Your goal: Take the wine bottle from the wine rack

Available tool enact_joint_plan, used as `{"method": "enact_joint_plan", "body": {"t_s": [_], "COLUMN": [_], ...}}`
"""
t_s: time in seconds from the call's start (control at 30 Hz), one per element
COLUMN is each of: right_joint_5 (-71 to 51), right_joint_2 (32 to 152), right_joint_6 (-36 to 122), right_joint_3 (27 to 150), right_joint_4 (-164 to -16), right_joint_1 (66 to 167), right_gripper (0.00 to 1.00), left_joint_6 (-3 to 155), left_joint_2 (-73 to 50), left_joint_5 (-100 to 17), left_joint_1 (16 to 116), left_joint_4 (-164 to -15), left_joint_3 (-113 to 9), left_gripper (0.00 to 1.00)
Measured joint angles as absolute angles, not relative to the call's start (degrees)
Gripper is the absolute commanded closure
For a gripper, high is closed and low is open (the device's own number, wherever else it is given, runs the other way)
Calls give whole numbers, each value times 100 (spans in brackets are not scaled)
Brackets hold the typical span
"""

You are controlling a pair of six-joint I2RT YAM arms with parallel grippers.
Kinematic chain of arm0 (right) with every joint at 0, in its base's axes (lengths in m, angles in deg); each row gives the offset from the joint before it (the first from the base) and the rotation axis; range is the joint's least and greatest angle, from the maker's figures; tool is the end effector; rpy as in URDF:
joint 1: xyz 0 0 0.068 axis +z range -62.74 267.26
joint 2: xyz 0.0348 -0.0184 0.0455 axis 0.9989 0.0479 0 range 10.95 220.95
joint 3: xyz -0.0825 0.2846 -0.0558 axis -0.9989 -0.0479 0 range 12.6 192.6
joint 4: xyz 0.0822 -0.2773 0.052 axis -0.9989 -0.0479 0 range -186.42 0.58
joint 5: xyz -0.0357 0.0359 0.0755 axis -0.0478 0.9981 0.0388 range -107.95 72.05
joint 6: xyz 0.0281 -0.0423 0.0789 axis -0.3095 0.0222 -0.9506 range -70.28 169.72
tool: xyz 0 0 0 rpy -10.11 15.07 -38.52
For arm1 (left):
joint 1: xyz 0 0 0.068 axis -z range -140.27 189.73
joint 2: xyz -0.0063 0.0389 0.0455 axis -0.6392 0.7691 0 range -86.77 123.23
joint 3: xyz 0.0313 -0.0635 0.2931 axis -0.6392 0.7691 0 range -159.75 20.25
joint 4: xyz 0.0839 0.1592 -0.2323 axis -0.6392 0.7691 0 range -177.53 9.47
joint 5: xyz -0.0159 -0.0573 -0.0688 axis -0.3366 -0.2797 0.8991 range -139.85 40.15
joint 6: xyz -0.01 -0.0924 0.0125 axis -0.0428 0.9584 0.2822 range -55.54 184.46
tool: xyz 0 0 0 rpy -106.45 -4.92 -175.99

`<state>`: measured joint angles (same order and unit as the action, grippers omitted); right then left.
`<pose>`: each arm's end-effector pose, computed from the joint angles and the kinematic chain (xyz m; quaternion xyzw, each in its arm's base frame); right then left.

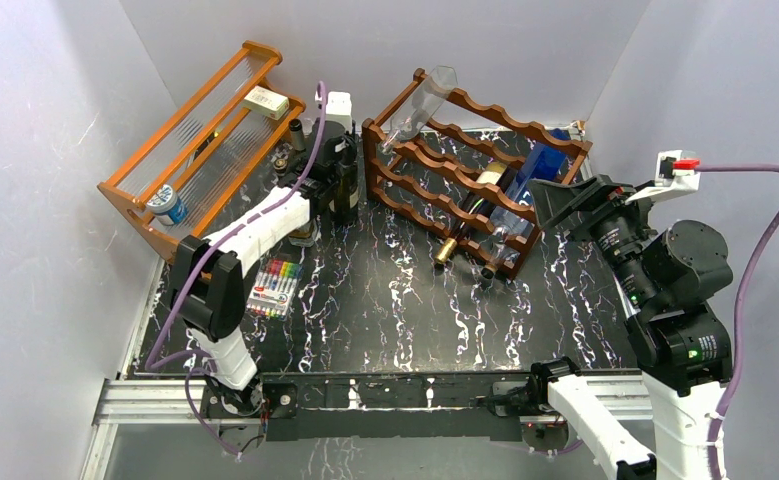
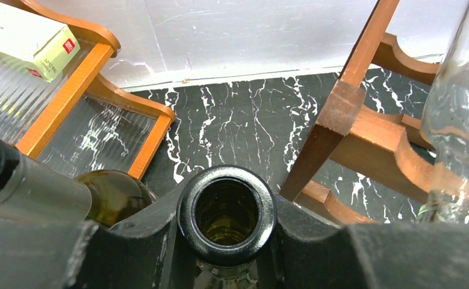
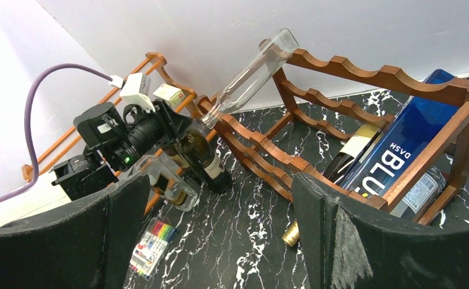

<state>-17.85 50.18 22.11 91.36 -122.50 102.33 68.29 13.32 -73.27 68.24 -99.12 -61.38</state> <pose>0.1230 0.0332 0.5410 0.0721 0.6622 0.2720 0.6944 0.4607 -0.2120 0.3528 0.0251 0.7444 -0.0352 0.6663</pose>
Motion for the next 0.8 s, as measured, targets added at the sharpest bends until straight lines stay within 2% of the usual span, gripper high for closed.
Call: {"method": "enact_joint_plan", "body": {"t_s": [0.23, 0.33, 0.43, 0.57, 0.63, 0.8], "right_joint_5": [-1791, -1796, -1794, -1785, -1778, -1748], "right_joint_2": [5022, 5031, 5046, 5081, 5098, 5136], "right_joint_6": [2268, 2274, 2274, 2272, 2270, 2252], "right_joint_3": [9136, 9136, 9136, 9136, 9134, 9136], "right_joint_4": [-12250, -12250, -12250, -12246, -12244, -12237], "right_joint_1": [10233, 10233, 10233, 10233, 10233, 10233], "right_gripper": [2, 2, 2, 2, 2, 2], "left_joint_6": [6805, 6816, 6832, 6858, 6917, 7105], "left_joint_2": [1335, 1335, 1332, 1260, 1153, 664], "left_joint_5": [-7332, -7338, -7340, -7301, -7266, -7096], "left_joint_1": [6770, 6754, 6752, 6748, 6746, 6743], "left_joint_4": [-10096, -10227, -10295, -10327, -10319, -10065], "left_joint_3": [-5971, -5901, -5869, -5788, -5731, -5681], "left_gripper": [98, 81, 43, 12, 3, 2]}}
